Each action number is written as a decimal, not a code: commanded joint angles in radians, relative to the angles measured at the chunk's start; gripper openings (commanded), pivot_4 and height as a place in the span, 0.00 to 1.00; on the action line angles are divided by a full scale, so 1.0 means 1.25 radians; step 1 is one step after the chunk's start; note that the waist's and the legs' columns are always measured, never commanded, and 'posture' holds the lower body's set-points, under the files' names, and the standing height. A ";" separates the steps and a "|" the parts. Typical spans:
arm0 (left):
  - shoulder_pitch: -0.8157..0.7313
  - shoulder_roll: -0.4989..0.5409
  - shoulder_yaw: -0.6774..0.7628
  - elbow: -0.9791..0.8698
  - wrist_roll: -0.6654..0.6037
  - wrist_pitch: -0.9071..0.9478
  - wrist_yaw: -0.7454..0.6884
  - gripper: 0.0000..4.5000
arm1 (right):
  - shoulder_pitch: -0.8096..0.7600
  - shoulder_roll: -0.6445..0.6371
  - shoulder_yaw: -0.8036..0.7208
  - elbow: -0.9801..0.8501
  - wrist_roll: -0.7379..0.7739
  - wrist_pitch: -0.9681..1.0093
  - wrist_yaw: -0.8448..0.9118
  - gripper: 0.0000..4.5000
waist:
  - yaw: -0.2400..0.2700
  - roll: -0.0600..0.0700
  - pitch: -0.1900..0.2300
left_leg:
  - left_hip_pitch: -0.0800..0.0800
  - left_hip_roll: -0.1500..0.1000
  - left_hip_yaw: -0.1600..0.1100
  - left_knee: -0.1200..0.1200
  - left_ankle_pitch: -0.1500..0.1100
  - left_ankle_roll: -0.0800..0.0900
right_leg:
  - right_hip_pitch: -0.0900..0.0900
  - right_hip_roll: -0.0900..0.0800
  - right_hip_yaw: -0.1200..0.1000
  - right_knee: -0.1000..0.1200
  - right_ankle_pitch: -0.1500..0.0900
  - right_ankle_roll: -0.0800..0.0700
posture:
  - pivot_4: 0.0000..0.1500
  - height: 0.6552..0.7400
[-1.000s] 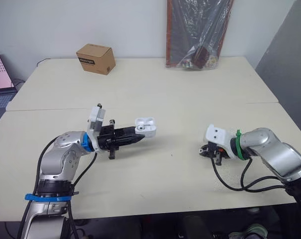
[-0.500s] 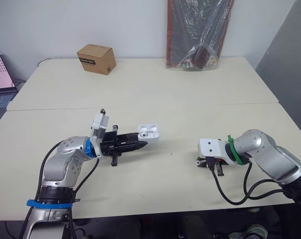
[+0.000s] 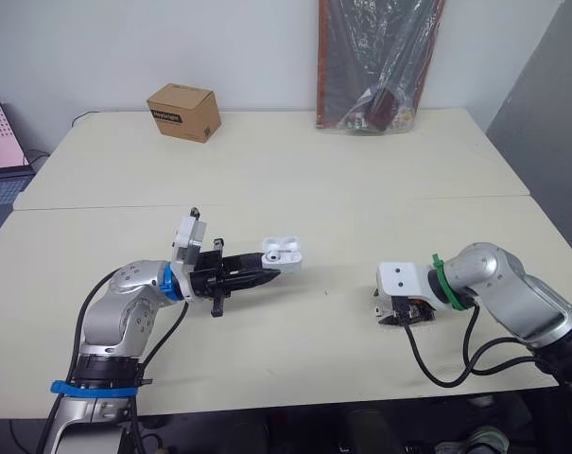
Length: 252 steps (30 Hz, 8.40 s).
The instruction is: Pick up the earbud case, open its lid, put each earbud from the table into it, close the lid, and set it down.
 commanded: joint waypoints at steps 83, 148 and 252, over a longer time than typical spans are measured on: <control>-0.114 -0.031 -0.002 0.195 0.049 -0.138 -0.007 0.18 | -0.020 0.331 -0.271 -0.270 0.232 0.451 -0.361 0.08 | 0.006 0.000 0.000 | -0.001 0.000 -0.001 0.000 0.000 0.000 | -0.001 0.000 -0.001 0.000 0.002 -0.004 | 1.00 1.00; -0.251 -0.068 0.031 0.251 0.025 -0.077 -0.014 0.18 | -0.087 0.502 -0.196 -0.193 0.265 0.256 -0.680 0.08 | 0.004 0.000 0.000 | -0.002 0.000 -0.001 -0.001 0.000 0.000 | -0.001 0.001 -0.001 0.000 0.002 -0.004 | 1.00 1.00; -0.273 -0.008 -0.112 0.246 0.132 0.329 0.253 0.18 | -0.007 0.263 -0.324 -0.129 0.397 0.225 -0.411 0.01 | 0.006 0.000 0.000 | -0.002 0.000 -0.001 -0.001 0.000 0.000 | -0.002 0.001 -0.001 0.000 0.002 -0.003 | 1.00 1.00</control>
